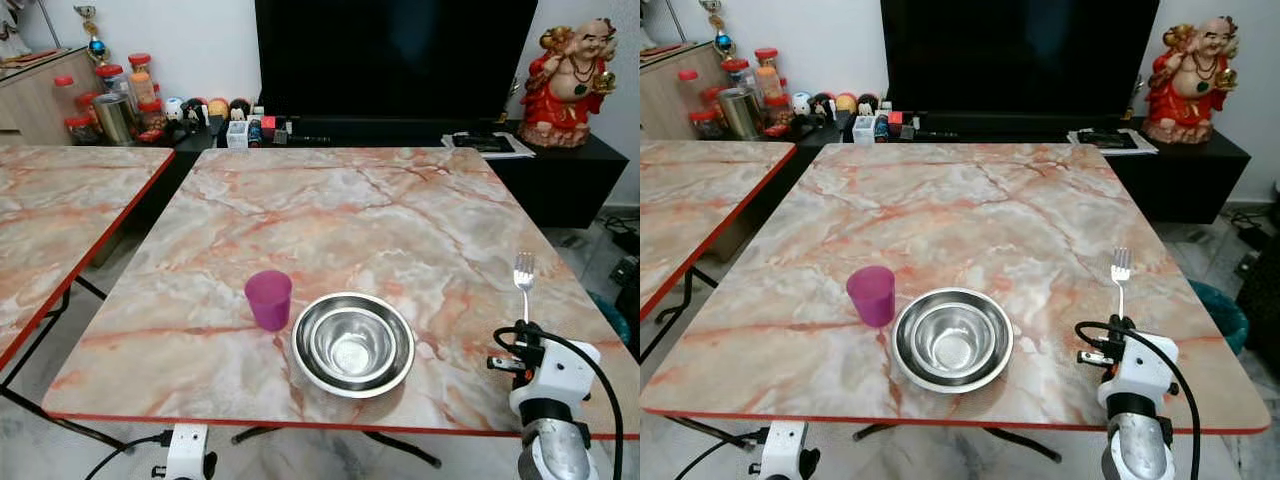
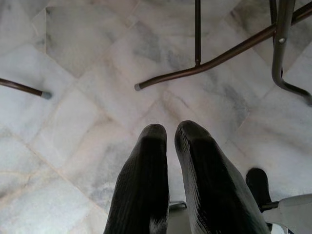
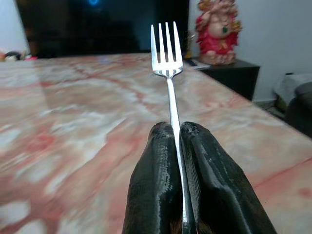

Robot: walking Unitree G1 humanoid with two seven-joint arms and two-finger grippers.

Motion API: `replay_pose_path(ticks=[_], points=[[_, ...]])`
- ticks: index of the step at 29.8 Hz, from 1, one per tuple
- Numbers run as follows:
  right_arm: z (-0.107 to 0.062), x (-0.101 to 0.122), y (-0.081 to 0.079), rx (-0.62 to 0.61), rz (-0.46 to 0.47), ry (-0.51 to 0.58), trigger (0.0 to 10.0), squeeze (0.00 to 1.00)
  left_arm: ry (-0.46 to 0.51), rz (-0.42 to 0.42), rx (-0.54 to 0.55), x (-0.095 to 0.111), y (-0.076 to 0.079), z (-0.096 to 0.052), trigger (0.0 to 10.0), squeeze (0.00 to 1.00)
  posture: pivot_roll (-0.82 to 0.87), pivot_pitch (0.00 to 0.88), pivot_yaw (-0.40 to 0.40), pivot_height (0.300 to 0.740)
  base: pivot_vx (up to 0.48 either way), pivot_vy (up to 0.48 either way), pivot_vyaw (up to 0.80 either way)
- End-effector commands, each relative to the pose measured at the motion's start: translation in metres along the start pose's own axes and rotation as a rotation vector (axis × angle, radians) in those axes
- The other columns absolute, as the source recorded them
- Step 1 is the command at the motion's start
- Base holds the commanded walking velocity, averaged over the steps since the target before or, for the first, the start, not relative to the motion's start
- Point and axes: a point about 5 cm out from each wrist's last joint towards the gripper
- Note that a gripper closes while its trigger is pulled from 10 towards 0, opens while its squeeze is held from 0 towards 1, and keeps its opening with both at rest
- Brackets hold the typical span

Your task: Setting the table

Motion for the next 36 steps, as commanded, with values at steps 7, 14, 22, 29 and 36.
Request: replay_pose_path(ticks=[7,14,22,29,36], points=[[-0.002,0.001,-0.020,0.094,0.020,-0.016,10.0,0.00,-0.015,-0.012,0.020,-0.006,-0.004,-0.002,10.0,0.00,-0.10,0.031,-0.029,0.740,0.000,0.000,0.00],[0.004,0.002,-0.032,0.143,0.017,-0.018,10.0,0.00,-0.019,-0.019,0.024,-0.008,-0.003,-0.003,10.0,0.00,-0.09,0.029,-0.038,0.740,0.000,0.000,0.00],[0.022,0.010,-0.037,0.180,-0.011,-0.018,10.0,0.00,-0.021,-0.027,0.028,-0.010,-0.003,-0.003,10.0,0.00,-0.08,0.027,-0.047,0.740,0.000,0.000,0.00],[0.028,0.002,-0.039,0.192,-0.051,-0.094,10.0,0.00,-0.034,-0.035,0.041,-0.012,-0.007,-0.005,10.0,0.00,-0.07,0.030,-0.051,0.740,0.000,0.000,0.00],[0.028,-0.001,-0.043,0.211,-0.064,-0.157,10.0,0.00,-0.044,-0.033,0.041,-0.014,-0.009,-0.005,10.0,0.00,-0.07,0.033,-0.051,0.740,0.000,0.000,0.00]])
Point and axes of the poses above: a point about 5 cm out from each wrist's last joint towards the gripper, its own z axis pointing out of the wrist towards the gripper, its own x axis along the axis of the wrist's last joint, y = z × x, and after that the axes turned 10 degrees about -z, right-handed
